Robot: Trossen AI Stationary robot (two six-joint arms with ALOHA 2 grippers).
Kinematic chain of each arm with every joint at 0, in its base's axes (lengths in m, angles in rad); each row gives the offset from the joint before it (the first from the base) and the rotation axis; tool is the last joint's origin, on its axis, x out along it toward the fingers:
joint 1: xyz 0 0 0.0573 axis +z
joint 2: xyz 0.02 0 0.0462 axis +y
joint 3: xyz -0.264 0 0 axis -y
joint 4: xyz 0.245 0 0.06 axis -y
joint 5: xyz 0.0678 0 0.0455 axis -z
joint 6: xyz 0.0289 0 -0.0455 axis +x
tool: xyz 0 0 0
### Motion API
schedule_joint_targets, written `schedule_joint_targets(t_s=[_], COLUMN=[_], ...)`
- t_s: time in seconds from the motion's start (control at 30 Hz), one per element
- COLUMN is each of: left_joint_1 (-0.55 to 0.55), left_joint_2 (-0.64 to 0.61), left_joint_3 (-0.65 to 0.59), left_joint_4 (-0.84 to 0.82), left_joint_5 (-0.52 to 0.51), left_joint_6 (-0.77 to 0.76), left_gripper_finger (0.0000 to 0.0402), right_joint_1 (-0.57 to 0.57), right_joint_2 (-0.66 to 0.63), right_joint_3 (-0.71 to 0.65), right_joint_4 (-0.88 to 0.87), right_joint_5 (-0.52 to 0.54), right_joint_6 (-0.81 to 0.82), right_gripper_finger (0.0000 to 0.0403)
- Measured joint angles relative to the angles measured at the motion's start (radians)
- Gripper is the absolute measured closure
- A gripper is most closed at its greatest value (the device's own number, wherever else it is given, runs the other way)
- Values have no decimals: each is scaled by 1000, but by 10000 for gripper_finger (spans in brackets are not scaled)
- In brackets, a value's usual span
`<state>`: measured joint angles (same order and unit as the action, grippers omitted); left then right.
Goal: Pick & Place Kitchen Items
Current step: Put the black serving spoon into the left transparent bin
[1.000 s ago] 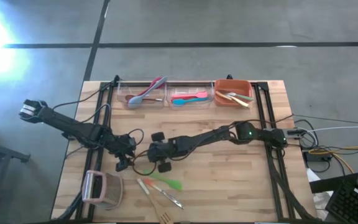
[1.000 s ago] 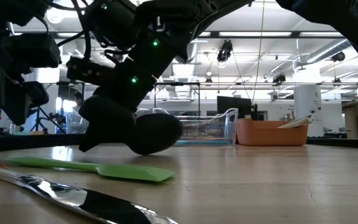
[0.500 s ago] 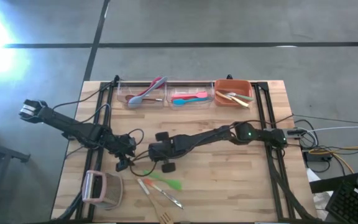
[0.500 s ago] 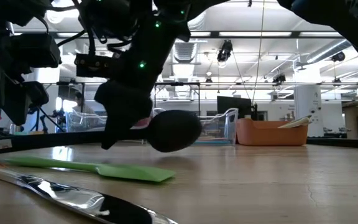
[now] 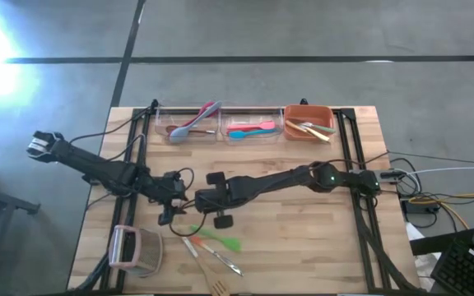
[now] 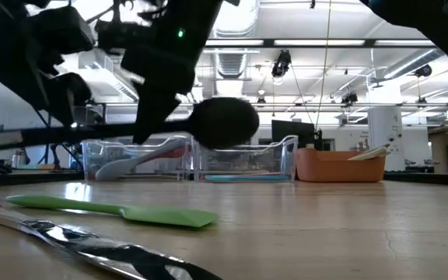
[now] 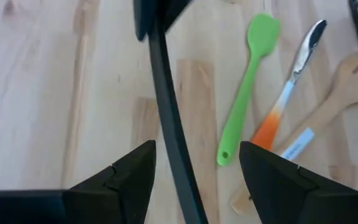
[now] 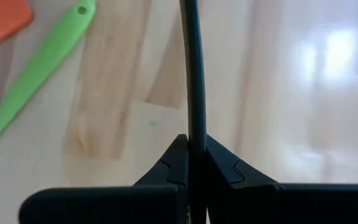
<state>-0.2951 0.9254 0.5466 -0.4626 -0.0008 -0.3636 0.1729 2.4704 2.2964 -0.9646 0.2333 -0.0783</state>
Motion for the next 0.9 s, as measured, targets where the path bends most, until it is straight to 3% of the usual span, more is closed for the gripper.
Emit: schedule_joint_targets(t_s=[0.57,0.7,0.9], left_joint_1=[70,71,72], left_joint_2=[317,358,365], left_joint_3=[203,230,238], left_joint_4=[-1,-9,-9], left_joint_5=[-125,-128,-109], left_joint_6=[127,120,87], left_gripper_finger=[181,236,376], right_joint_1=[44,46,49], right_joint_2=[-57,-58,-59], right_joint_3=[37,37,37], right_joint_4=[-96,-134,-145], right_joint_5=[69,74,109], right_joint_6=[31,55,48], right_gripper_finger=[392,392,392])
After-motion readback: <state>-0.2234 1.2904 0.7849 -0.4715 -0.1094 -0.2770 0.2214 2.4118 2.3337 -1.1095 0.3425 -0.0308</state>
